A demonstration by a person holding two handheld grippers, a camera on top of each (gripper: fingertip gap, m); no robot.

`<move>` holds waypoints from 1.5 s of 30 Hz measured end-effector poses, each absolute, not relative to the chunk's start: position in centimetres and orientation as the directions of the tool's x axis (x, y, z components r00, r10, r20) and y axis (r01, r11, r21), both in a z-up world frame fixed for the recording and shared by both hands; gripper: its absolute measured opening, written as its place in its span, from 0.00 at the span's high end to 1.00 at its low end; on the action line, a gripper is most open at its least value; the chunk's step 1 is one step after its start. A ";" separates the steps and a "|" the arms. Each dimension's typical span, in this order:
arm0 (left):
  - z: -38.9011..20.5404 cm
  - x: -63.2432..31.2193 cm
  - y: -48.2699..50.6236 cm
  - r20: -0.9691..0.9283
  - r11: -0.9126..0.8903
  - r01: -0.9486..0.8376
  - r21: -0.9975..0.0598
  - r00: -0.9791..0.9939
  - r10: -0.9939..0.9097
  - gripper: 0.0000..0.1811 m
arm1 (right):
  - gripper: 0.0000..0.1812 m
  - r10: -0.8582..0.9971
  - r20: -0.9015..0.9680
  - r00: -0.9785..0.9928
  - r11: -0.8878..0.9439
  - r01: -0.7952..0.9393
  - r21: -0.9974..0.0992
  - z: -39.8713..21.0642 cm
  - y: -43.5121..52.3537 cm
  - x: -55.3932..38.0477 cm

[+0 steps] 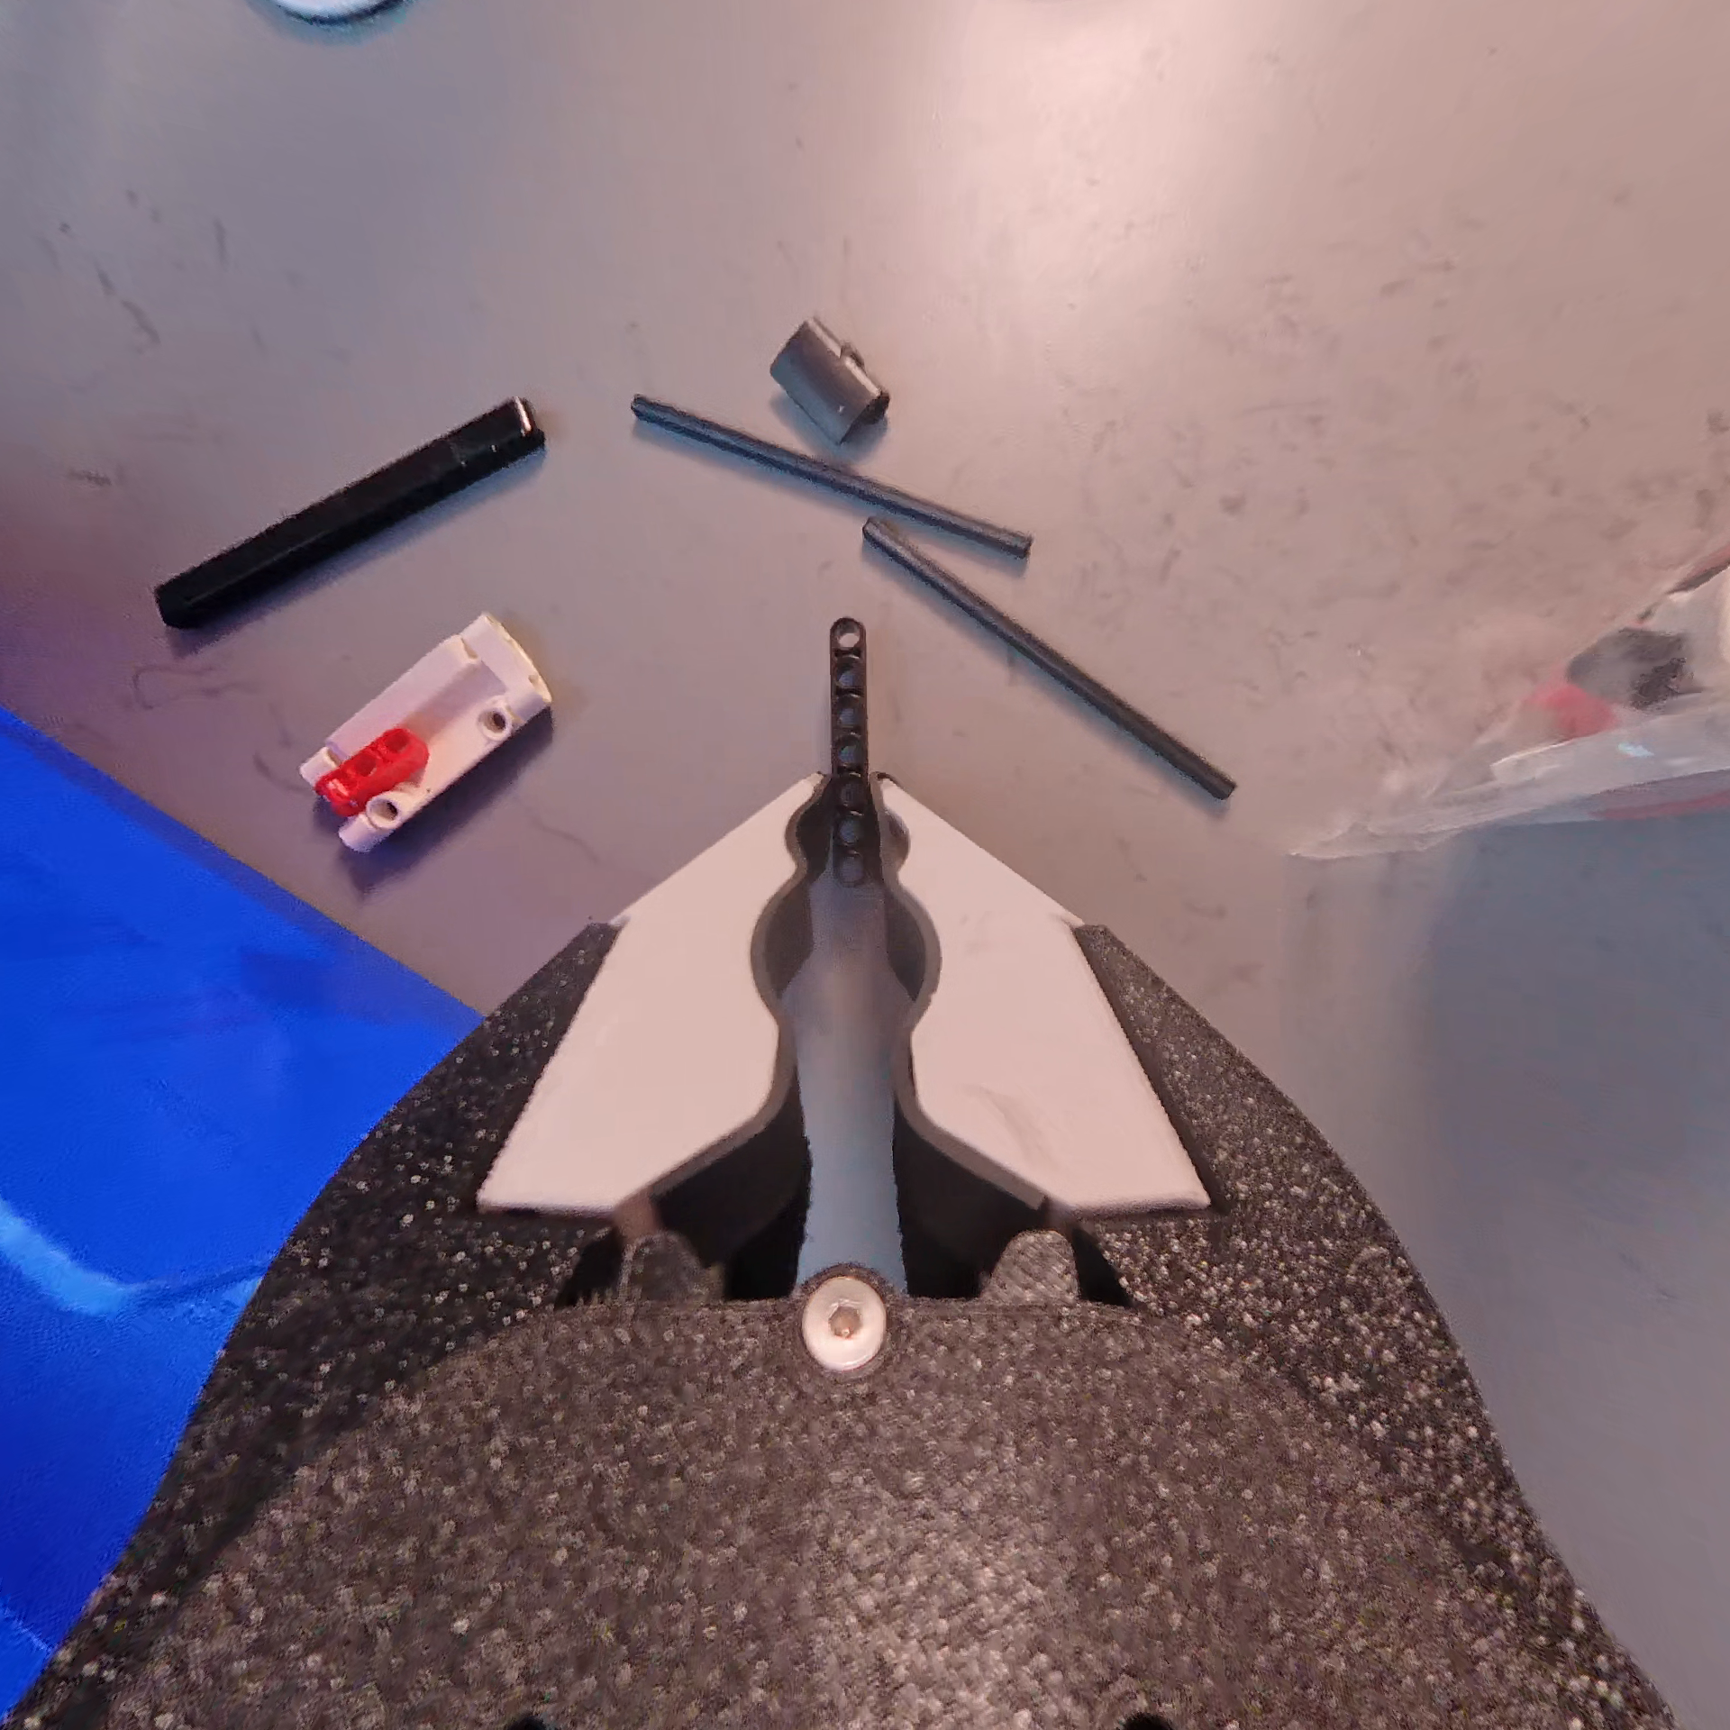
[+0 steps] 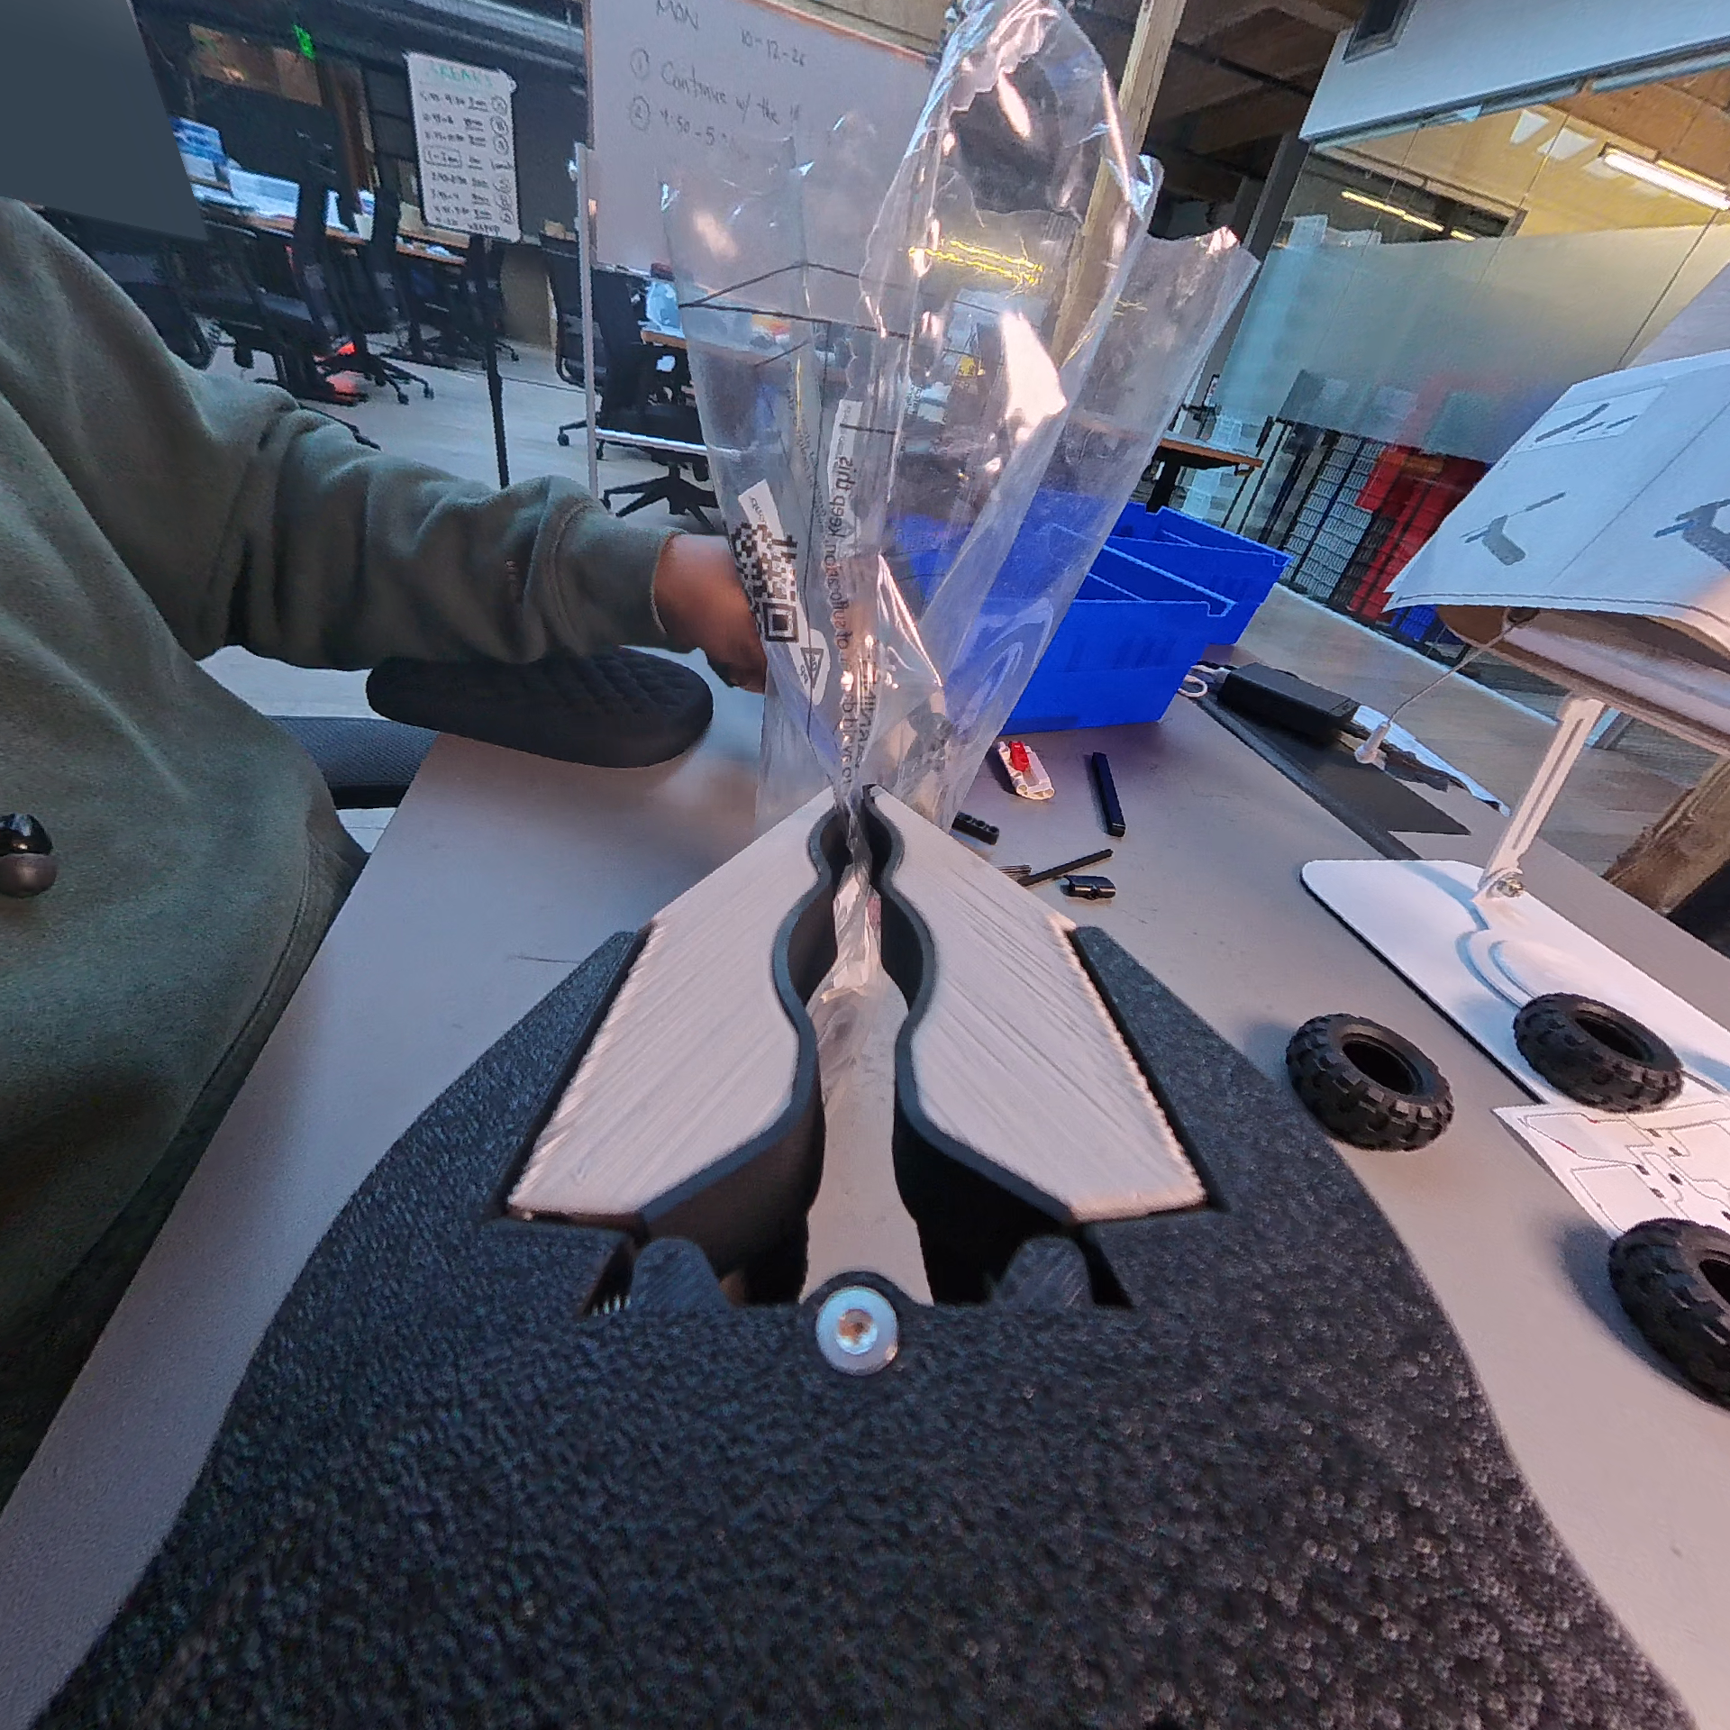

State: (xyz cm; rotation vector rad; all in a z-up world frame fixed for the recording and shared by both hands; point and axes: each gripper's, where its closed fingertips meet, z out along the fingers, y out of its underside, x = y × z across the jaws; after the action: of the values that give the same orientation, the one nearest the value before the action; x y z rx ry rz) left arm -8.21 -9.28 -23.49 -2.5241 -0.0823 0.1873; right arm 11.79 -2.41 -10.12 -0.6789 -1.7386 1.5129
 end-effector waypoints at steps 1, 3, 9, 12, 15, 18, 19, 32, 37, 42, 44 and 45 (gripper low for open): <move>-22.2 -7.9 -8.8 -0.101 -0.788 0.014 -0.616 0.990 0.097 0.96 | 1.00 0.780 0.180 -0.600 0.173 -0.069 -0.982 -10.1 -2.4 11.8; -17.3 -7.4 -7.7 -0.094 -0.681 0.000 -0.733 0.991 0.100 0.96 | 1.00 0.780 0.178 -0.600 0.171 -0.069 -0.983 -10.1 -2.4 11.8; 1.0 0.3 -5.6 -0.293 -0.317 -0.339 -0.886 0.938 -0.186 0.97 | 1.00 0.779 0.165 -0.605 0.158 -0.065 -0.985 -10.1 -2.5 11.7; 2.1 5.7 -5.2 -0.370 -0.322 -0.550 -0.771 0.797 -0.477 0.96 | 1.00 0.779 0.166 -0.604 0.160 -0.064 -0.985 -10.2 -2.6 11.7; 0.8 6.5 -4.7 -0.379 -0.385 -0.674 -0.630 0.700 -0.605 0.94 | 1.00 0.782 0.168 -0.600 0.162 -0.065 -0.985 -10.2 -2.5 11.7; 1.8 5.6 -4.0 -0.319 -0.391 -0.638 -0.663 0.713 -0.624 0.90 | 1.00 0.782 0.177 -0.597 0.171 -0.067 -0.983 -10.2 -2.4 11.8; 2.3 4.6 -3.7 -0.289 -0.393 -0.601 -0.696 0.735 -0.613 0.90 | 1.00 0.782 0.180 -0.597 0.174 -0.068 -0.982 -10.2 -2.4 11.9; -19.4 -16.0 -7.5 -0.084 -0.831 -0.554 0.045 0.827 -0.556 0.74 | 1.00 0.782 0.179 -0.597 0.172 -0.069 -0.983 -10.2 -2.3 12.0; -22.6 -18.6 -9.8 -0.049 -0.781 -0.572 0.250 0.798 -0.600 0.72 | 1.00 0.788 0.162 -0.594 0.157 -0.061 -0.986 -10.3 -2.0 11.8; -24.2 -19.3 -10.8 -0.010 -0.737 -0.576 0.354 0.786 -0.618 0.80 | 1.00 0.792 0.152 -0.592 0.147 -0.056 -0.987 -10.3 -1.8 11.7; -24.3 -19.3 -10.8 0.007 -0.736 -0.567 0.370 0.794 -0.608 0.85 | 1.00 0.794 0.151 -0.589 0.147 -0.055 -0.988 -10.3 -1.8 11.7; -24.3 -19.4 -10.8 0.011 -0.737 -0.564 0.373 0.797 -0.604 0.85 | 1.00 0.794 0.151 -0.588 0.147 -0.055 -0.988 -10.4 -1.8 11.7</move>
State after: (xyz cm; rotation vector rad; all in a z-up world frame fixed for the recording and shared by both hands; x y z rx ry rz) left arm -19.36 -10.81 -24.26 -3.3172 1.1197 0.1982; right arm 11.73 -1.77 -10.35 -0.7149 -1.7196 1.5245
